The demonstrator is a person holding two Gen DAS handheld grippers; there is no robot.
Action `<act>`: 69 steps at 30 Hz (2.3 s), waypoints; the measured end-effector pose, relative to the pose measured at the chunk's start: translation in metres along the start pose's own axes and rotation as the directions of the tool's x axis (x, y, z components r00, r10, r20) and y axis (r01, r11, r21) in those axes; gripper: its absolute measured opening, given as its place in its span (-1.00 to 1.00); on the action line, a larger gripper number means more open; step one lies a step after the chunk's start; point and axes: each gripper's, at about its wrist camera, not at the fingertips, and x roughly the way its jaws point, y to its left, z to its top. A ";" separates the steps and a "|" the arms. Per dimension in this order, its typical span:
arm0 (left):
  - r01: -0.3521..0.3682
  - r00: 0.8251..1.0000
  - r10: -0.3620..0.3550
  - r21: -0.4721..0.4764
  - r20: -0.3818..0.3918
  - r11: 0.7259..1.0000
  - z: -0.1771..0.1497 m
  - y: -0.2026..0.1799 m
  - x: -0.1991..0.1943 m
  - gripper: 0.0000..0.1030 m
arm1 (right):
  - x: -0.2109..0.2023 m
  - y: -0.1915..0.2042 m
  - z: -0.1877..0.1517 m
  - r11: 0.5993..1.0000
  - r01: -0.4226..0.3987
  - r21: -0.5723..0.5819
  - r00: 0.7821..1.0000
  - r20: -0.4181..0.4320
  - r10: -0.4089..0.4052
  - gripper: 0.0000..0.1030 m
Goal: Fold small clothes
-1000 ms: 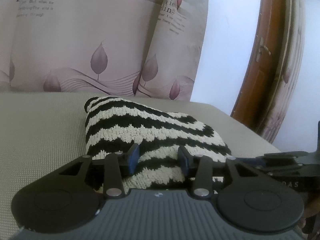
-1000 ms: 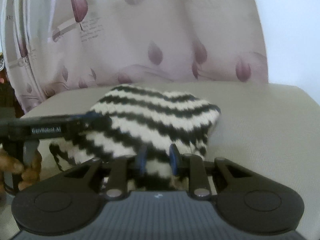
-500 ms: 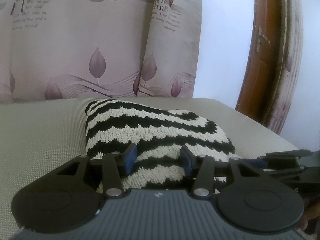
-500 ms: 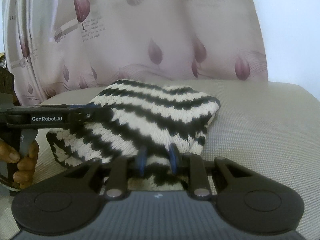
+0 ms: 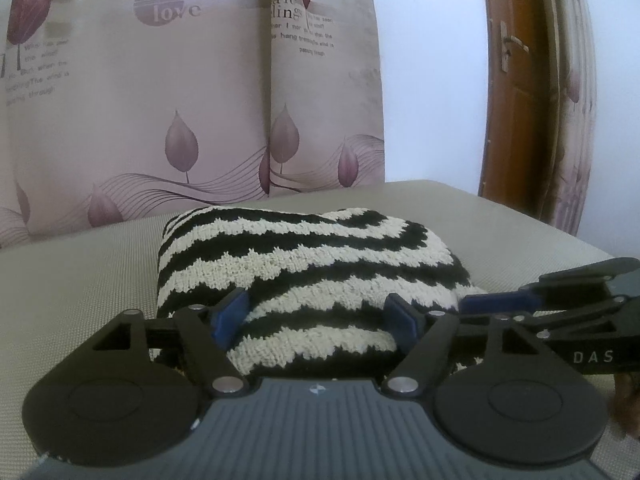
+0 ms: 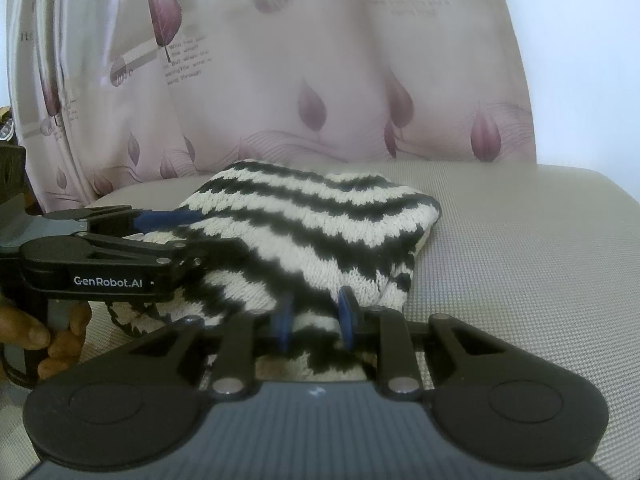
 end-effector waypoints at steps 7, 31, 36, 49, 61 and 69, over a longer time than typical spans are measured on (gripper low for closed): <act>0.001 1.000 -0.001 0.004 -0.010 1.000 0.002 0.000 -0.001 0.47 | 0.000 -0.001 0.000 1.000 -0.004 0.003 1.000 0.001 0.004 -0.56; 0.022 0.999 -0.016 -0.141 0.044 0.990 0.014 0.023 -0.032 0.72 | -0.001 -0.001 0.000 1.000 -0.008 0.006 1.000 0.008 0.008 -0.56; -0.031 0.994 0.048 -0.170 0.098 0.985 0.016 0.042 -0.050 1.00 | -0.002 -0.002 0.000 1.000 -0.017 0.017 1.000 0.014 0.017 -0.56; 0.018 0.995 0.018 -0.355 0.098 0.935 -0.011 0.082 -0.029 1.00 | -0.001 0.002 0.000 1.000 -0.002 0.003 1.000 0.010 0.002 -0.56; -0.010 0.992 0.062 -0.418 0.110 0.909 -0.024 0.091 -0.031 1.00 | -0.001 0.003 0.000 1.000 0.003 -0.003 1.000 0.012 -0.003 -0.56; -0.049 0.992 0.093 -0.404 0.088 0.914 -0.023 0.088 -0.029 1.00 | 0.000 0.003 -0.001 1.000 0.002 -0.002 1.000 0.012 -0.002 -0.55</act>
